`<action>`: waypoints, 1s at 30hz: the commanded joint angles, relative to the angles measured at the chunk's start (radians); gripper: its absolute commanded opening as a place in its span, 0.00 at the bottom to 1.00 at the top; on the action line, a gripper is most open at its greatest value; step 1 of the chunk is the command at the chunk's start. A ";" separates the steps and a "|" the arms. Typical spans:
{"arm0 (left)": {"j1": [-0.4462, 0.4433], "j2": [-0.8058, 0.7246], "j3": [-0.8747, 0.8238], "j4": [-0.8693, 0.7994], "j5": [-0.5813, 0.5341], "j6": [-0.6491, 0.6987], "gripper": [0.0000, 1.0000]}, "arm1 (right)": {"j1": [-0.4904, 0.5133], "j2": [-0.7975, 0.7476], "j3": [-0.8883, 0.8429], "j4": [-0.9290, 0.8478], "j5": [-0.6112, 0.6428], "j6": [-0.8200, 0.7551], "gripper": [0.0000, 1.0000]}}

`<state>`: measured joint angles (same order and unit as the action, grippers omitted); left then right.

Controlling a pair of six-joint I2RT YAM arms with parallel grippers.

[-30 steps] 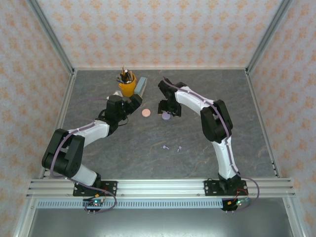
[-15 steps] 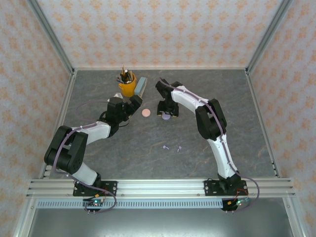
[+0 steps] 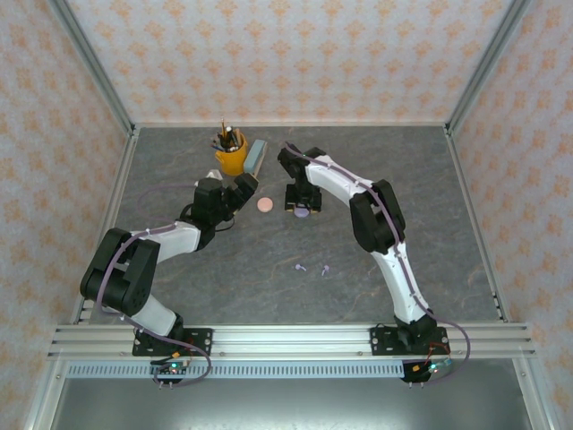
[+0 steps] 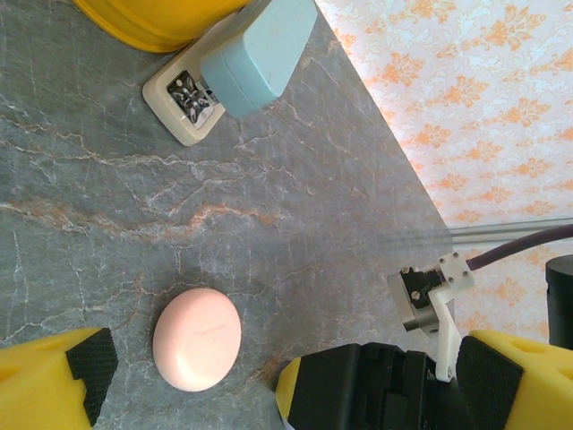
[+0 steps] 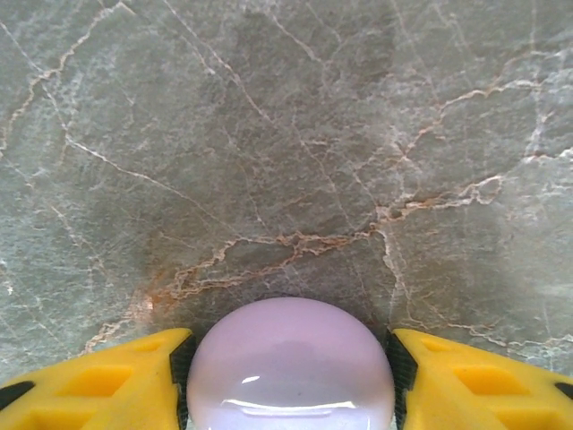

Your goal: Insert the wireless bluetooth earbuds into the charging case

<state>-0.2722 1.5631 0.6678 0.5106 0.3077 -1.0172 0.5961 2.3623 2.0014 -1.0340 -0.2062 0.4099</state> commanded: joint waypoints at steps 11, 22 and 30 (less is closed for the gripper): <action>0.006 0.057 -0.019 0.087 0.025 -0.025 1.00 | 0.030 -0.011 0.013 -0.044 0.061 0.080 0.49; -0.001 0.129 -0.045 0.222 0.116 -0.008 1.00 | 0.012 -0.145 -0.101 0.105 0.073 0.273 0.47; -0.037 0.157 -0.034 0.279 0.169 0.034 1.00 | -0.023 -0.227 -0.216 0.188 0.086 0.372 0.47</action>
<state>-0.2909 1.7069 0.6308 0.7181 0.4393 -1.0199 0.5907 2.1956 1.8233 -0.8860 -0.1562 0.7132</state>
